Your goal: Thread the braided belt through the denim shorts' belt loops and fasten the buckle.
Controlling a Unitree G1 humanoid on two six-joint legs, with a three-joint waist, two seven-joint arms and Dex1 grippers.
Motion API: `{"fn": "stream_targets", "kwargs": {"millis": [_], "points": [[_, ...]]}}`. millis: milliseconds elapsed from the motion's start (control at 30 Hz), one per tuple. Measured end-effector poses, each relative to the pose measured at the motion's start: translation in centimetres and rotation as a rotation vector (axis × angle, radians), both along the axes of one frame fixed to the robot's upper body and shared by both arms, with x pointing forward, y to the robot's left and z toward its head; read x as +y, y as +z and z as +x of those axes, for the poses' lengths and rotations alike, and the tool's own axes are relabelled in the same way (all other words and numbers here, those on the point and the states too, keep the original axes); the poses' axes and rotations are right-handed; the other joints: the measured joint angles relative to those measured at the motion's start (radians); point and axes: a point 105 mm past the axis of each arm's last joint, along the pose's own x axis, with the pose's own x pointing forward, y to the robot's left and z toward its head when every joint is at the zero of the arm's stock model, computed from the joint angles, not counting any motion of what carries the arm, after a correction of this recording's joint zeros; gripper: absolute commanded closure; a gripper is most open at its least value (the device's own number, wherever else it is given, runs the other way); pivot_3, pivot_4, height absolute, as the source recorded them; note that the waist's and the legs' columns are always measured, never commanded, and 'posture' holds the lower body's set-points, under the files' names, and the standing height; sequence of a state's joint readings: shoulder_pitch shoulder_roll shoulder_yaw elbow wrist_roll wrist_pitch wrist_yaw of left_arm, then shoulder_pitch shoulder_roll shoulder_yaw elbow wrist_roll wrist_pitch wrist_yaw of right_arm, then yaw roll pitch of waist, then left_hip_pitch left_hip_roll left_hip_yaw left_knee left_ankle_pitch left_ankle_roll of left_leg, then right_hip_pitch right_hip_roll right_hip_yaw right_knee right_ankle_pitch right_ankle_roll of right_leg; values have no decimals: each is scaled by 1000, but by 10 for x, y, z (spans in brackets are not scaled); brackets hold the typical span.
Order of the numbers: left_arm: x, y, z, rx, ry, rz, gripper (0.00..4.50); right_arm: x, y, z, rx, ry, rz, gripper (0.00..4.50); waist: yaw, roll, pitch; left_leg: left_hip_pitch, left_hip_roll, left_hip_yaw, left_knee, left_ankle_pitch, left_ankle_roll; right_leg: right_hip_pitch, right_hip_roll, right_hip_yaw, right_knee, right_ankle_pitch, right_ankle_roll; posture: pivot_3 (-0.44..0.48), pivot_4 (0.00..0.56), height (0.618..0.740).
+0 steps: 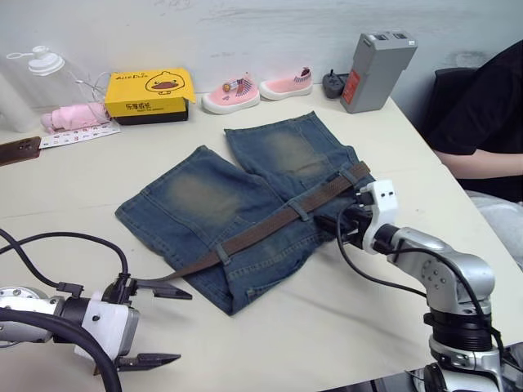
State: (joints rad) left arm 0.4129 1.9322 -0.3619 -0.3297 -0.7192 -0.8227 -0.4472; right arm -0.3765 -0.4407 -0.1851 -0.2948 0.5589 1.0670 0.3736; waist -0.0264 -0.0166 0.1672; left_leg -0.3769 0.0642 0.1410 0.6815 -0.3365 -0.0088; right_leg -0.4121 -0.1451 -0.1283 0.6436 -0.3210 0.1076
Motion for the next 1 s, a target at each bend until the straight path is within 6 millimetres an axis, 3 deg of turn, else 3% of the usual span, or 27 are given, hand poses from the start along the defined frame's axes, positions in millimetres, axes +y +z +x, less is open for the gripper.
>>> {"fn": "stream_targets", "kwargs": {"millis": [100,200,400,633,733,800,933,1000], "points": [[-11,9,20,-60,59,-92,0,-13,9,0,-60,17,-89,55,1,1,5,-1,0,1,0,0,0,0,2,2,-2,1,2,0,150,703],[-24,4,24,-76,54,-127,0,-23,14,-2,-149,62,-225,55,4,2,8,-1,0,2,-1,-1,0,0,2,3,-5,2,3,0,150,703],[-61,-22,39,-80,36,-202,0,-43,14,-13,-263,291,-540,55,20,5,11,-1,0,6,1,-2,1,-1,2,6,-7,3,6,0,150,703],[-94,-60,59,-37,3,-162,0,-59,12,-5,-311,359,-671,55,25,6,11,2,1,7,3,-1,1,-1,2,8,-6,3,5,0,150,703],[-100,-65,64,-74,-25,-128,868,-60,9,-4,-315,375,-695,0,25,6,10,2,0,7,3,-1,1,-1,1,8,-6,4,5,0,150,703],[-100,-65,66,-121,-40,-103,1709,-59,7,-4,-312,383,-706,0,26,6,10,2,0,7,3,-1,1,0,0,8,-6,4,5,0,150,703],[-85,-64,72,-200,-30,-41,3370,-58,8,-4,-328,397,-724,0,25,6,10,5,1,6,4,1,1,0,-1,7,-4,5,3,0,150,703],[-56,-60,80,-260,4,41,3370,-57,8,-5,-337,409,-737,0,15,6,10,8,3,5,3,2,-1,0,-1,8,0,6,-2,0,150,703]]}}
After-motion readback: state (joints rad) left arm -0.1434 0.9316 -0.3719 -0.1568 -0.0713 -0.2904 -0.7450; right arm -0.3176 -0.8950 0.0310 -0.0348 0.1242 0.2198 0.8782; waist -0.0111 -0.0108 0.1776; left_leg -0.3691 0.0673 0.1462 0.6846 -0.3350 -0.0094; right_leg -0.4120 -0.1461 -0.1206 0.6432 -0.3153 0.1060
